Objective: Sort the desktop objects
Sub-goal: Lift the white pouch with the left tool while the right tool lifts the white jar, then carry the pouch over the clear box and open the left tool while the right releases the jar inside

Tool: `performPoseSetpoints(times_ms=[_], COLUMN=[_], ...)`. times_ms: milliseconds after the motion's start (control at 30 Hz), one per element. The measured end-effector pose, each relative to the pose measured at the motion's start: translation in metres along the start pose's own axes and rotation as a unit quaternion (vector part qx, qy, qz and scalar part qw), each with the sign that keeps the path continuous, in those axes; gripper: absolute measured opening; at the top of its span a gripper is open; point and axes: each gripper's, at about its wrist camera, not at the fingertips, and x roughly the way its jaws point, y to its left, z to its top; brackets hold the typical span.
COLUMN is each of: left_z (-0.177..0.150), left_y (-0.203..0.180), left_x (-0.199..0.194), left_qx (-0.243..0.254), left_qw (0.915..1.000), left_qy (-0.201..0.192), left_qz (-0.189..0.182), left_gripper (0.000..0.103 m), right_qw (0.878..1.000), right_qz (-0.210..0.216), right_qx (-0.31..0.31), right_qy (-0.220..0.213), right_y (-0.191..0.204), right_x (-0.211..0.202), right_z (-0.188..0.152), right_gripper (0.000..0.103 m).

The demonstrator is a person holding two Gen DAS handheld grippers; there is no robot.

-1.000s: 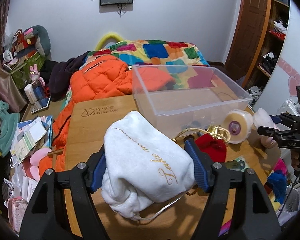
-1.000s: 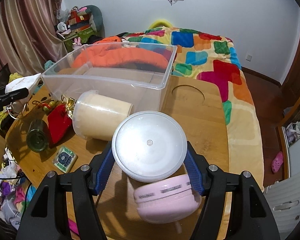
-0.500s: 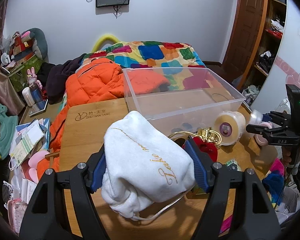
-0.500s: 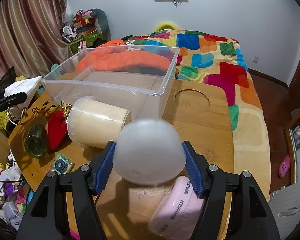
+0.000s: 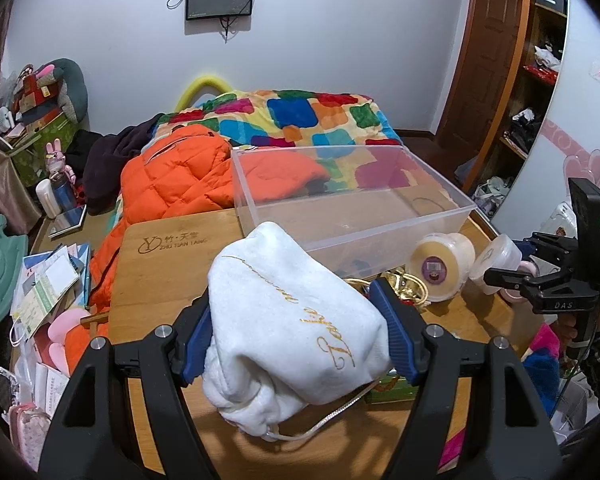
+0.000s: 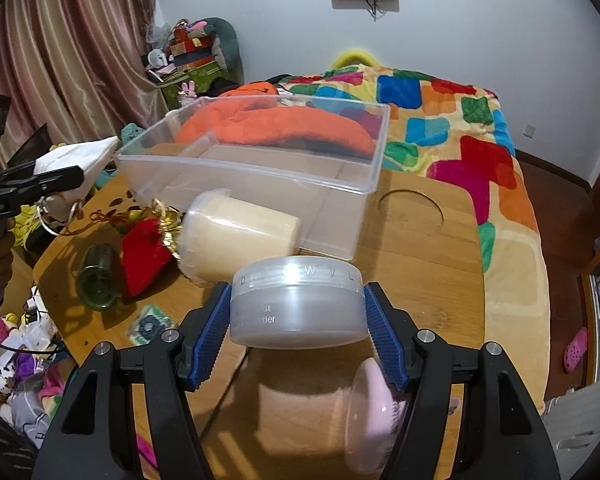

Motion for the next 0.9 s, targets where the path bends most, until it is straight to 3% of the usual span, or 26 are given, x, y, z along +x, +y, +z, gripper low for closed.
performPoseSetpoints(times_ms=[900], left_z=[0.032], left_y=[-0.014], left_x=[-0.017], left_qx=[0.008], left_qw=[0.9987], left_qy=[-0.032], left_qz=[-0.039], left_gripper=[0.072], right_qw=[0.998], right_qz=[-0.009], right_qx=[-0.048], right_qy=[-0.038], right_y=[0.033], right_x=[-0.042], right_z=[0.04], right_gripper=[0.062])
